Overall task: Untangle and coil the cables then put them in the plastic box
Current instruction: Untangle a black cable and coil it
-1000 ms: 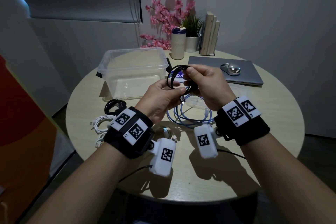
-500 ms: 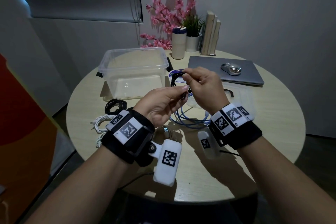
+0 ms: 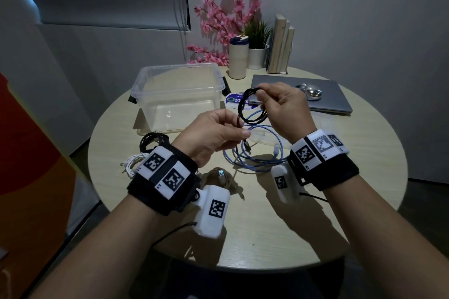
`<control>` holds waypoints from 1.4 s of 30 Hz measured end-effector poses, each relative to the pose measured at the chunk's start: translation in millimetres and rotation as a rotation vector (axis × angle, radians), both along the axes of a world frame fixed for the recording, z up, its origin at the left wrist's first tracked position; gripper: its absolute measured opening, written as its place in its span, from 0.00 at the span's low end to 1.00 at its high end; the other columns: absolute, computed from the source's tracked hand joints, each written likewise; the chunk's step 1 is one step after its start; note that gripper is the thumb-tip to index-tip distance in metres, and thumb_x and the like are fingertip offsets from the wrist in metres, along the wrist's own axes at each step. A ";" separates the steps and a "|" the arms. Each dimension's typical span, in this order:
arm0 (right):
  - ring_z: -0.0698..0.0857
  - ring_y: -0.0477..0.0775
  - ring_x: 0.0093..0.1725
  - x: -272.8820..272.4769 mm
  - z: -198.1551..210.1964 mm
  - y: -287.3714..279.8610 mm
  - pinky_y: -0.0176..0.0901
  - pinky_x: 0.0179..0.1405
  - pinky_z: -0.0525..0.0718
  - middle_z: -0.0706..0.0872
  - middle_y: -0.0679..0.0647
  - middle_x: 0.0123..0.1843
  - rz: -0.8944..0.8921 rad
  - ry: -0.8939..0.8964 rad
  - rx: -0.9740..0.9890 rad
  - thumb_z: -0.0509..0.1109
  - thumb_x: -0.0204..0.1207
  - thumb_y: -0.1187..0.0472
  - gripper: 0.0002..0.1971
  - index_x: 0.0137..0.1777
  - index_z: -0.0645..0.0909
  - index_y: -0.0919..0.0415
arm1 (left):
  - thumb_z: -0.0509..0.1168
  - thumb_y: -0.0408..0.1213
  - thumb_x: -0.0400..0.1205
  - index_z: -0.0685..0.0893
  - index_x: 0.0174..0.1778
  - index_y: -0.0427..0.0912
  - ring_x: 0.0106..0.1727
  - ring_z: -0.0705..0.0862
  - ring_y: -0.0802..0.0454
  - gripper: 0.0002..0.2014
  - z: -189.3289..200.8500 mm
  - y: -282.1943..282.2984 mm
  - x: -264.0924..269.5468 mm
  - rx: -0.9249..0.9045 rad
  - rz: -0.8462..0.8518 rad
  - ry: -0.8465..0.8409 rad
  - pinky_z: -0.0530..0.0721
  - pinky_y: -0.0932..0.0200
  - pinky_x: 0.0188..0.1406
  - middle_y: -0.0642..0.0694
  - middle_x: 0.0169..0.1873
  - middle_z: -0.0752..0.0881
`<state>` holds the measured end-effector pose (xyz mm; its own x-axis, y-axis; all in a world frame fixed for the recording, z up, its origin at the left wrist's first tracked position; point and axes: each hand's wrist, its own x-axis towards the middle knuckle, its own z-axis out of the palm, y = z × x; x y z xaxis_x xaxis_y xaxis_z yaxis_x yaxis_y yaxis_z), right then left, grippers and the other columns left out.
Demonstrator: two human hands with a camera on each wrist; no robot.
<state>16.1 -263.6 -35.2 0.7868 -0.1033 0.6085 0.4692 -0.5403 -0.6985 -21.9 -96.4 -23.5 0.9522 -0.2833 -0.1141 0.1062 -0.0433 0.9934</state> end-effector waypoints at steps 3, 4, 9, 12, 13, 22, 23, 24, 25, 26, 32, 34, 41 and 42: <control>0.86 0.53 0.40 0.6 0.2 -4.6 0.52 0.47 0.86 0.86 0.49 0.40 0.021 0.091 0.081 0.69 0.79 0.63 0.10 0.56 0.87 0.64 | 0.74 0.21 0.71 0.79 0.32 0.41 0.26 0.81 0.57 0.13 2.9 10.0 8.8 0.127 0.086 -0.141 0.84 0.61 0.33 0.54 0.17 0.78; 0.85 0.51 0.38 0.2 0.3 -5.0 0.50 0.46 0.86 0.86 0.48 0.39 0.034 0.122 0.102 0.69 0.79 0.63 0.10 0.56 0.87 0.64 | 0.74 0.20 0.71 0.79 0.30 0.42 0.26 0.80 0.56 0.14 3.2 13.2 11.7 0.174 0.133 -0.196 0.85 0.57 0.34 0.55 0.16 0.78; 0.80 0.55 0.32 -9.1 5.8 0.9 0.43 0.30 0.86 0.81 0.55 0.34 0.188 0.300 0.287 0.65 0.81 0.65 0.08 0.55 0.85 0.61 | 0.74 0.22 0.71 0.79 0.28 0.44 0.28 0.84 0.53 0.15 1.1 21.8 22.9 0.219 0.385 -0.383 0.89 0.46 0.42 0.49 0.25 0.84; 0.78 0.51 0.28 -16.3 10.1 7.2 0.36 0.23 0.80 0.79 0.56 0.34 0.322 0.378 0.447 0.63 0.82 0.66 0.08 0.51 0.84 0.61 | 0.72 0.22 0.73 0.77 0.27 0.44 0.33 0.86 0.49 0.16 0.3 19.4 24.6 0.057 0.481 -0.409 0.89 0.46 0.46 0.46 0.28 0.83; 0.78 0.50 0.27 -17.8 10.9 8.8 0.36 0.23 0.79 0.78 0.56 0.34 0.369 0.407 0.504 0.63 0.82 0.66 0.08 0.49 0.84 0.61 | 0.71 0.20 0.73 0.76 0.28 0.42 0.33 0.86 0.50 0.16 0.3 17.0 24.6 -0.043 0.486 -0.386 0.90 0.50 0.45 0.45 0.28 0.83; 0.79 0.53 0.36 -18.9 16.8 9.0 0.38 0.27 0.80 0.81 0.57 0.38 0.413 0.486 0.587 0.66 0.80 0.65 0.07 0.53 0.84 0.62 | 0.64 0.22 0.79 0.78 0.39 0.38 0.31 0.88 0.55 0.08 -0.4 5.8 22.3 -0.560 0.266 0.042 0.87 0.67 0.33 0.45 0.29 0.89; 0.80 0.51 0.35 -18.1 16.9 9.2 0.37 0.27 0.79 0.82 0.57 0.37 0.390 0.467 0.590 0.66 0.80 0.65 0.06 0.52 0.85 0.62 | 0.65 0.23 0.79 0.80 0.41 0.37 0.32 0.89 0.54 0.06 -3.0 5.0 22.3 -0.540 0.242 0.040 0.88 0.64 0.35 0.44 0.31 0.90; 0.80 0.49 0.34 -17.4 17.0 9.7 0.36 0.26 0.79 0.83 0.56 0.37 0.369 0.448 0.599 0.67 0.80 0.65 0.06 0.51 0.85 0.62 | 0.66 0.24 0.78 0.81 0.42 0.37 0.33 0.89 0.54 0.04 -5.6 4.1 22.2 -0.508 0.219 0.029 0.88 0.61 0.38 0.44 0.32 0.90; 0.80 0.49 0.33 -16.6 16.8 10.4 0.36 0.25 0.78 0.83 0.56 0.36 0.350 0.428 0.613 0.67 0.80 0.65 0.06 0.51 0.85 0.62 | 0.66 0.25 0.78 0.83 0.43 0.37 0.33 0.88 0.54 0.03 -7.8 3.0 21.8 -0.473 0.199 0.015 0.87 0.59 0.41 0.44 0.33 0.91; 0.80 0.50 0.32 -16.0 16.8 11.1 0.36 0.25 0.78 0.83 0.56 0.36 0.332 0.407 0.632 0.66 0.80 0.66 0.06 0.51 0.84 0.62 | 0.66 0.26 0.79 0.84 0.44 0.37 0.33 0.88 0.54 0.04 -9.9 1.6 21.3 -0.446 0.187 0.002 0.87 0.58 0.44 0.44 0.33 0.91; 0.82 0.49 0.29 -15.7 17.9 17.0 0.37 0.24 0.81 0.82 0.52 0.31 0.234 0.269 0.687 0.66 0.80 0.67 0.06 0.51 0.84 0.62 | 0.64 0.27 0.82 0.85 0.51 0.35 0.38 0.89 0.56 0.07 -12.5 -8.7 10.1 -0.453 0.184 -0.025 0.86 0.62 0.46 0.44 0.37 0.91; 0.82 0.50 0.29 -15.5 16.5 19.4 0.41 0.26 0.82 0.83 0.49 0.29 0.218 0.247 0.676 0.67 0.80 0.67 0.06 0.49 0.85 0.60 | 0.67 0.30 0.80 0.86 0.52 0.35 0.39 0.89 0.55 0.07 -11.1 -11.7 7.5 -0.467 0.204 -0.025 0.85 0.65 0.40 0.44 0.39 0.91; 0.82 0.54 0.32 -19.1 9.3 25.7 0.47 0.32 0.82 0.84 0.60 0.38 0.307 0.321 0.650 0.68 0.78 0.67 0.07 0.53 0.85 0.61 | 0.62 0.39 0.85 0.85 0.44 0.44 0.42 0.86 0.54 0.07 -9.9 -11.2 14.6 -0.402 0.282 0.050 0.76 0.58 0.47 0.48 0.41 0.89; 0.82 0.54 0.31 -19.0 8.2 25.7 0.47 0.32 0.82 0.84 0.60 0.39 0.311 0.328 0.644 0.69 0.78 0.67 0.07 0.53 0.85 0.62 | 0.60 0.40 0.86 0.84 0.42 0.46 0.46 0.85 0.54 0.09 -9.2 -10.6 14.3 -0.382 0.267 0.052 0.75 0.57 0.49 0.49 0.42 0.89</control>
<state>-3.0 -237.8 -27.0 0.9665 -0.1024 0.2355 0.2484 0.1398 -0.9585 -7.5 -106.9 -32.7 0.9933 -0.0602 -0.0991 0.1142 0.3602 0.9259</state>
